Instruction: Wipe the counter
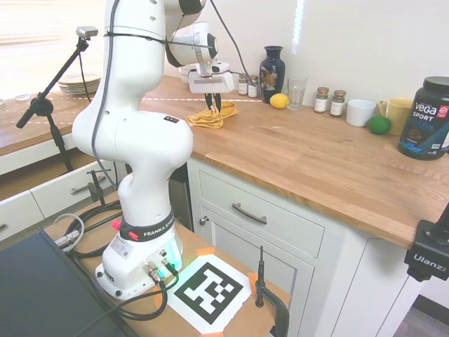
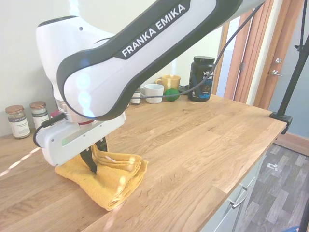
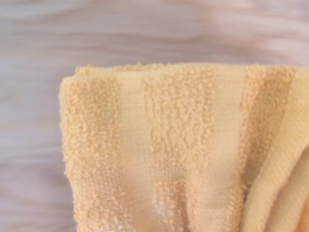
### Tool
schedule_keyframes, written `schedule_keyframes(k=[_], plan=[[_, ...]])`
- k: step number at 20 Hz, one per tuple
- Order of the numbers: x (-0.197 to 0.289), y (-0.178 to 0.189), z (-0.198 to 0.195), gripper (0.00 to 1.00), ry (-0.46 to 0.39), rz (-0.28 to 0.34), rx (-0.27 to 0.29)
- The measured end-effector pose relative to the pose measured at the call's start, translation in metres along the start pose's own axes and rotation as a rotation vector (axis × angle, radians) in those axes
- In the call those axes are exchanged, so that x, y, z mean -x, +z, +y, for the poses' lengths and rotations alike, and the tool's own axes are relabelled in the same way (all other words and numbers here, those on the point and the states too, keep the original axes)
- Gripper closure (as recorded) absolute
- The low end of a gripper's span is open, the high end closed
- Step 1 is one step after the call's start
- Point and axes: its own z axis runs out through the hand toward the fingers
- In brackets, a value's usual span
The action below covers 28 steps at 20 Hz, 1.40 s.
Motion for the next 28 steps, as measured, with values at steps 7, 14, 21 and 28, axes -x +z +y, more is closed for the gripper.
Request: schedule_keyframes(k=[7, 14, 21, 28], plan=[[0.004, -0.001, -0.003, 0.00, 0.000, -0.001, 0.015], [0.001, -0.002, -0.001, 0.00, 0.007, -0.004, 0.019], [-0.009, -0.003, 0.015, 0.00, 0.027, -0.004, 0.029], [-0.017, -0.026, 0.064, 0.00, 0.023, 0.018, 0.014]])
